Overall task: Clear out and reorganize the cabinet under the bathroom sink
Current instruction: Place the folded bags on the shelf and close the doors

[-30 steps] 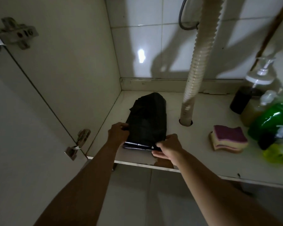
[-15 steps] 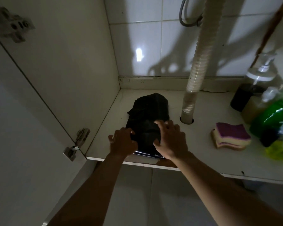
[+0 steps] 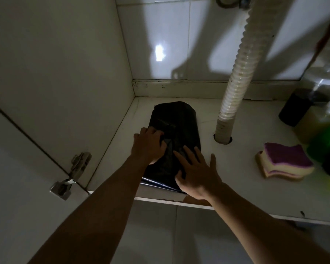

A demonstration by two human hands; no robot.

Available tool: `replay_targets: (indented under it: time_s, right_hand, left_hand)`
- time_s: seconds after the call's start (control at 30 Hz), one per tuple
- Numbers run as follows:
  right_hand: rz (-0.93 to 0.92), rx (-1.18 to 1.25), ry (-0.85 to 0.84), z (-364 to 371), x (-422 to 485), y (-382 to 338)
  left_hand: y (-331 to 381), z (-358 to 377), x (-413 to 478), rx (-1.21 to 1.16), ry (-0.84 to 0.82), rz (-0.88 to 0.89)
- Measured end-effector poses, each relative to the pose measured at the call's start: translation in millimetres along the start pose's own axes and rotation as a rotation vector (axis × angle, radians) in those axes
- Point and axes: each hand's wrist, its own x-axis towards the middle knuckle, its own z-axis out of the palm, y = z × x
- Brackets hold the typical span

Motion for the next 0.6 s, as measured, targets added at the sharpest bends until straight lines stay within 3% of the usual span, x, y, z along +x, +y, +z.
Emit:
replay_targets:
  time_s: [0.1, 0.2, 0.33, 0.5, 0.6]
  right_hand:
    - [0.009, 0.004, 0.004, 1, -1, -2]
    - [0.013, 0.010, 0.002, 1, -1, -3]
    - [0.007, 0.039, -0.013, -4, 0, -2]
    - [0.004, 0.055, 0.017, -3, 0, 0]
    - [0.001, 0.057, 0.009, -5, 0, 2]
  left_hand:
    - [3, -3, 17, -0.090, -0.035, -0.046]
    - [14, -7, 26, -0.336, 0.104, -0.114]
    - [26, 3, 12, -0.140, 0.330, -0.278]
    - [27, 19, 10, -0.080, 0.179, -0.081]
    - [25, 20, 15, -0.092, 0.037, -0.066]
